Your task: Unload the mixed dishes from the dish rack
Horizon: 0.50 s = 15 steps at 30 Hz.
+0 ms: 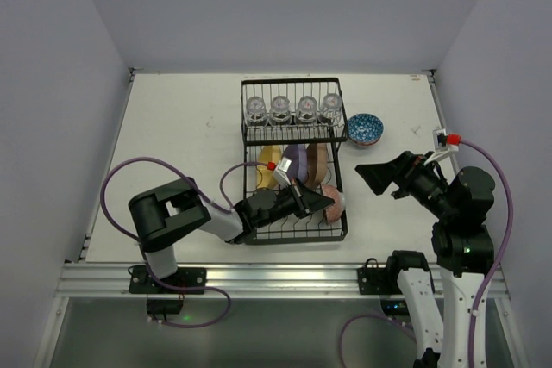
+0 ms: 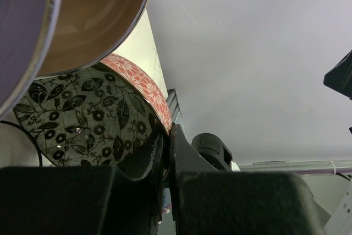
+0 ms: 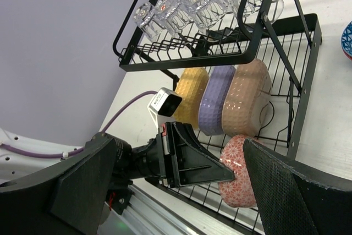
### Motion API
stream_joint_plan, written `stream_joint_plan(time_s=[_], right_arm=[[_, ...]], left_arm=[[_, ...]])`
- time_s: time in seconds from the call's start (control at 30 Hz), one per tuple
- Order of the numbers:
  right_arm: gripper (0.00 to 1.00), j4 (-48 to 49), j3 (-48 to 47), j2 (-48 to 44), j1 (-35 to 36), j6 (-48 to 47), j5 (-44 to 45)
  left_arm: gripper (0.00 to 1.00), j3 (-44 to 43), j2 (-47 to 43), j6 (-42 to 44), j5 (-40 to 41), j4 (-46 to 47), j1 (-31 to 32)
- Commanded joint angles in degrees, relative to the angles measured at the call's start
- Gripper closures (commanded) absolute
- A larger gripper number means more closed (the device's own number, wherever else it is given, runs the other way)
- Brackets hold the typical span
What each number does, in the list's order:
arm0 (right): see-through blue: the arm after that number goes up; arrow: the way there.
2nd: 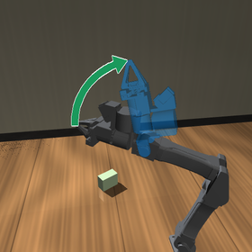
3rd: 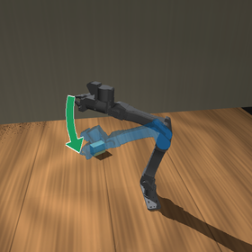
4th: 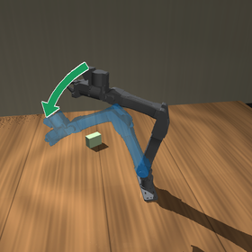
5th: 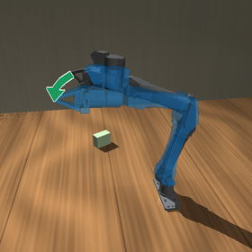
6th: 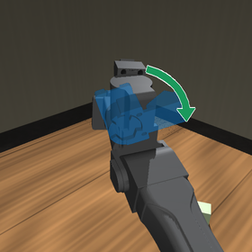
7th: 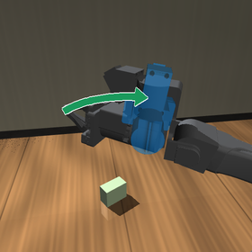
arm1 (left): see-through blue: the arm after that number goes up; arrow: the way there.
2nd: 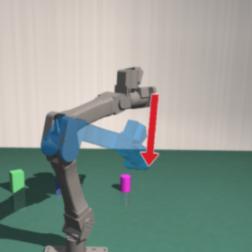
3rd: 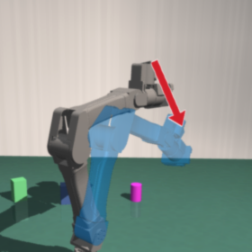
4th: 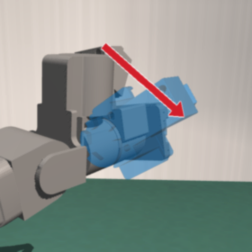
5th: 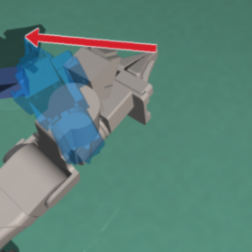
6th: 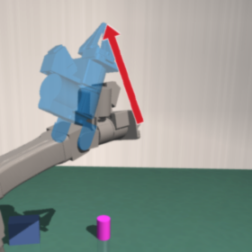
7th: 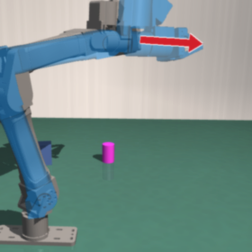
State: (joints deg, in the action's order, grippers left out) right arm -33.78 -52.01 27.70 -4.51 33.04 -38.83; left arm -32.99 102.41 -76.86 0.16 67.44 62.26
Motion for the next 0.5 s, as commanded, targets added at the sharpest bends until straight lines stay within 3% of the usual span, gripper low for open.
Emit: stream_joint_plan(time_s=[0.0, 0.47], right_arm=[[0.01, 1.52, -0.64, -0.37, -0.06, 0.54, -2.13], [0.01, 2.14, -0.38, -0.55, -0.06, 0.89, -2.74]], left_arm=[[1.00, -4.01, -4.15, -7.69, 1.16, 41.11, -0.47], [1.00, -4.97, -6.26, -8.66, 0.10, 41.19, -0.47]])
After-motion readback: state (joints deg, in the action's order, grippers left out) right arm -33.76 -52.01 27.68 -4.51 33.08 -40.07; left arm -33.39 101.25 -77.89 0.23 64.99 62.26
